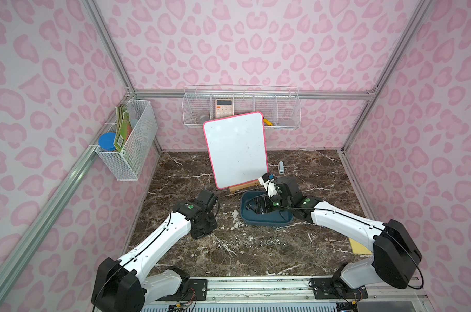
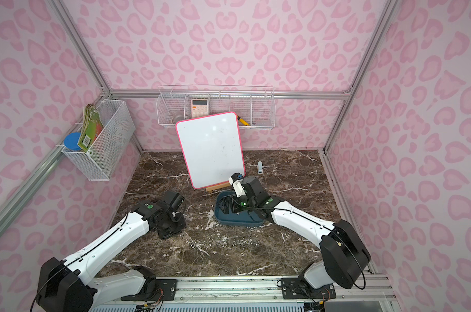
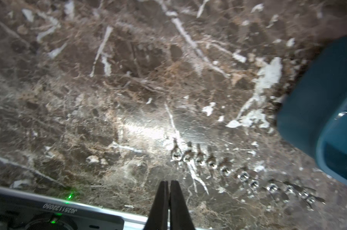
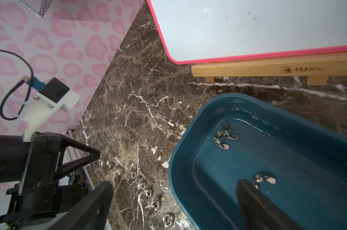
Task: Take out the wing nut from the storage box
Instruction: Place the wing nut at the center of the board.
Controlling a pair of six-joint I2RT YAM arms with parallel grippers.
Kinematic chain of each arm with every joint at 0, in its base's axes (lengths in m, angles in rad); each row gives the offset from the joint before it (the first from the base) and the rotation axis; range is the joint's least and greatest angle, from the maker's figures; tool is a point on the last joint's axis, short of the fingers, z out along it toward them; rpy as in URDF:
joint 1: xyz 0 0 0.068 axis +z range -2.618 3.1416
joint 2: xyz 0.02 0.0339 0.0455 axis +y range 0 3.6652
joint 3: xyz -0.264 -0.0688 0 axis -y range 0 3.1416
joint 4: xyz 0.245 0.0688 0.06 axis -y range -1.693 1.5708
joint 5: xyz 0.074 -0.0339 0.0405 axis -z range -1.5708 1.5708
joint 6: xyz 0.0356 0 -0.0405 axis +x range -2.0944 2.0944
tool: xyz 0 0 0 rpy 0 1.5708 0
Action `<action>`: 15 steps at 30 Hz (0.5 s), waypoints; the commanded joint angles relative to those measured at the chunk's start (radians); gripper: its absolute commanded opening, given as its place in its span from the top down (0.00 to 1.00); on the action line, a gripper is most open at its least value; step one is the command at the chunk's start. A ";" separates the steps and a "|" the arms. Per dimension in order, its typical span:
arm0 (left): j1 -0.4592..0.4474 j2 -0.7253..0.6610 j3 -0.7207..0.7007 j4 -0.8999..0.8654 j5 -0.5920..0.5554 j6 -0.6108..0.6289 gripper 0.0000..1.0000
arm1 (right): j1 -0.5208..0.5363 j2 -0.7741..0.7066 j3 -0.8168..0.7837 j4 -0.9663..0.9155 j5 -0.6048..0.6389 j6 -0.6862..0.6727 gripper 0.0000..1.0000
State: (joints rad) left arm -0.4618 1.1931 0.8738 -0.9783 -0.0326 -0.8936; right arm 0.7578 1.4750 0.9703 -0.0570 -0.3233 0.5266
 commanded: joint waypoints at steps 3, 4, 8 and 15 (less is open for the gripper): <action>0.004 0.046 -0.054 0.027 -0.010 -0.035 1.00 | 0.009 0.003 0.019 0.008 0.001 -0.018 0.01; 0.004 0.061 -0.060 0.048 -0.002 -0.030 1.00 | 0.011 0.002 0.019 0.005 0.003 -0.017 0.01; 0.005 0.123 -0.072 0.113 0.023 -0.010 1.00 | 0.015 -0.010 0.013 -0.006 0.013 -0.013 0.01; 0.006 0.220 -0.086 0.169 0.034 0.003 1.00 | 0.022 -0.025 0.011 -0.026 0.033 -0.011 0.01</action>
State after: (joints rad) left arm -0.4580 1.3922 0.7925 -0.8349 -0.0097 -0.9047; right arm 0.7780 1.4559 0.9813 -0.0795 -0.3065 0.5205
